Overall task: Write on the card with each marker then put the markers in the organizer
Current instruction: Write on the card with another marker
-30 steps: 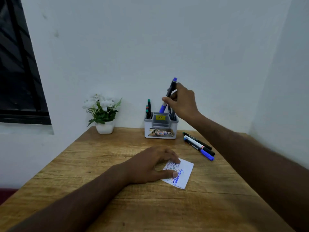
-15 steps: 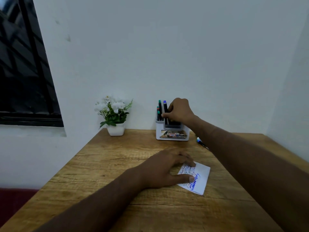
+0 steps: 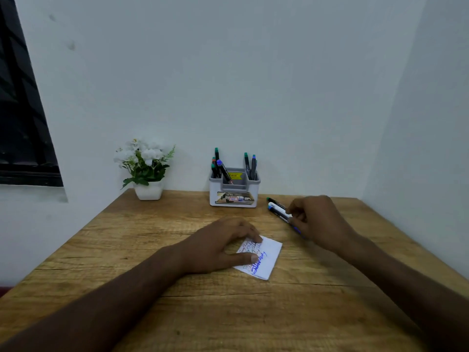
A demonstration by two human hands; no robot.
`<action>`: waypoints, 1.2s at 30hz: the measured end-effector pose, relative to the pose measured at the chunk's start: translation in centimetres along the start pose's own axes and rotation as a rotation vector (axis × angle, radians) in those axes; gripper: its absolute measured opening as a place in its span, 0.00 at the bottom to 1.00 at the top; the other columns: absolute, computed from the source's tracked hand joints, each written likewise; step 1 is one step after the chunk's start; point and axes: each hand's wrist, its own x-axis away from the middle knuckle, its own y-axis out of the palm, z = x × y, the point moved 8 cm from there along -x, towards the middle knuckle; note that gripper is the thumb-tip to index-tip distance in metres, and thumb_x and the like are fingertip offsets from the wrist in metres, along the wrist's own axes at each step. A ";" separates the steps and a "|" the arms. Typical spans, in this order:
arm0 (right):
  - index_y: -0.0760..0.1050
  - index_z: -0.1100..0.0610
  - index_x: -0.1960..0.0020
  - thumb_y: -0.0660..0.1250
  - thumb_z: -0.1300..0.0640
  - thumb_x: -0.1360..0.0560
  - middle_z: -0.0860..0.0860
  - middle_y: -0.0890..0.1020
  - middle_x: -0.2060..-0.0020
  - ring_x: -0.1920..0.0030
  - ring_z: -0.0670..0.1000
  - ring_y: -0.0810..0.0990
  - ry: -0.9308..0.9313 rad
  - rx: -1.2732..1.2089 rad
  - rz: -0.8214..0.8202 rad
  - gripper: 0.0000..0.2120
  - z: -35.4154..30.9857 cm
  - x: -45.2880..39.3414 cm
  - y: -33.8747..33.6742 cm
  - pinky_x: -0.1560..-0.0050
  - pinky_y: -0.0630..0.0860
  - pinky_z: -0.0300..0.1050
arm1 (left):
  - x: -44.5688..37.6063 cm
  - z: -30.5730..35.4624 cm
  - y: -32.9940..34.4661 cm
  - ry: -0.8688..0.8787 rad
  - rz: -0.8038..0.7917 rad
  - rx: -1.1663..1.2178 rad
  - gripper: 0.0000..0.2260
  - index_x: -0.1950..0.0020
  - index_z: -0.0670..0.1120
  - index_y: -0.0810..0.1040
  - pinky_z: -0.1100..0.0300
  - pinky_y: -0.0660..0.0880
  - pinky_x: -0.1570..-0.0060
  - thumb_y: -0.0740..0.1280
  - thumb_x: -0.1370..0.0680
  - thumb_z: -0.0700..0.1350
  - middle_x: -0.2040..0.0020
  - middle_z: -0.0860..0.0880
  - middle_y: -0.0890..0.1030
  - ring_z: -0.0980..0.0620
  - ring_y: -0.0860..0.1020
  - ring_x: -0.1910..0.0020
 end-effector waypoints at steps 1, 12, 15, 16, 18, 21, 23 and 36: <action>0.88 0.51 0.47 0.77 0.56 0.25 0.44 0.85 0.63 0.63 0.42 0.81 0.016 -0.003 -0.010 0.08 0.8 0.7 0.3 0.59 0.76 0.34 | 0.0 0.0 0.0 0.003 0.001 0.004 0.20 0.28 0.58 0.78 0.53 0.72 0.29 0.68 0.18 0.64 0.28 0.63 0.75 0.63 0.72 0.28; 0.85 0.53 0.40 0.72 0.56 0.21 0.51 0.87 0.52 0.54 0.49 0.84 0.029 0.083 -0.086 0.11 -0.3 1.2 1.1 0.51 0.82 0.47 | 0.0 0.1 -0.1 0.003 0.011 -0.010 0.19 0.28 0.60 0.78 0.53 0.72 0.28 0.67 0.18 0.64 0.28 0.65 0.75 0.63 0.71 0.27; 0.81 0.55 0.32 0.70 0.57 0.20 0.51 0.86 0.52 0.55 0.48 0.82 0.038 0.054 -0.090 0.16 -0.5 1.3 1.0 0.54 0.80 0.43 | 0.1 0.3 -0.2 0.006 0.011 -0.013 0.20 0.28 0.60 0.78 0.52 0.72 0.29 0.66 0.18 0.64 0.28 0.65 0.75 0.63 0.71 0.27; 0.80 0.55 0.30 0.68 0.57 0.19 0.50 0.85 0.54 0.58 0.46 0.80 0.041 0.027 -0.091 0.17 -0.6 1.4 0.9 0.58 0.76 0.38 | 0.1 0.4 -0.2 0.009 0.010 -0.020 0.20 0.28 0.60 0.77 0.52 0.72 0.29 0.66 0.18 0.64 0.28 0.65 0.75 0.63 0.71 0.28; 0.81 0.54 0.31 0.66 0.58 0.17 0.47 0.82 0.61 0.65 0.43 0.76 0.075 -0.107 -0.063 0.15 -0.4 1.5 0.4 0.66 0.70 0.32 | 0.1 0.7 -0.3 0.019 0.011 -0.051 0.20 0.27 0.60 0.76 0.52 0.72 0.29 0.65 0.17 0.64 0.29 0.65 0.75 0.63 0.72 0.28; 0.85 0.53 0.39 0.66 0.60 0.16 0.48 0.82 0.64 0.65 0.45 0.77 0.228 -0.631 -0.031 0.11 0.7 1.7 -0.2 0.62 0.73 0.34 | 0.2 1.3 -0.6 0.035 0.041 -0.084 0.20 0.26 0.61 0.74 0.54 0.71 0.29 0.67 0.17 0.63 0.29 0.67 0.74 0.63 0.71 0.28; 0.83 0.58 0.37 0.66 0.64 0.16 0.54 0.83 0.61 0.62 0.47 0.80 0.346 -1.065 -0.012 0.10 0.3 2.2 -0.2 0.61 0.78 0.36 | 0.3 1.5 -0.6 0.035 0.046 -0.049 0.19 0.25 0.61 0.74 0.55 0.72 0.30 0.69 0.17 0.59 0.29 0.67 0.75 0.63 0.72 0.28; 0.88 0.54 0.45 0.75 0.51 0.20 0.51 0.90 0.54 0.55 0.52 0.88 0.069 -0.979 -0.180 0.09 -4.4 3.8 1.8 0.48 0.86 0.50 | 0.3 2.2 -0.9 -0.096 0.092 -0.075 0.17 0.27 0.65 0.70 0.67 0.73 0.43 0.62 0.16 0.63 0.35 0.68 0.77 0.70 0.78 0.41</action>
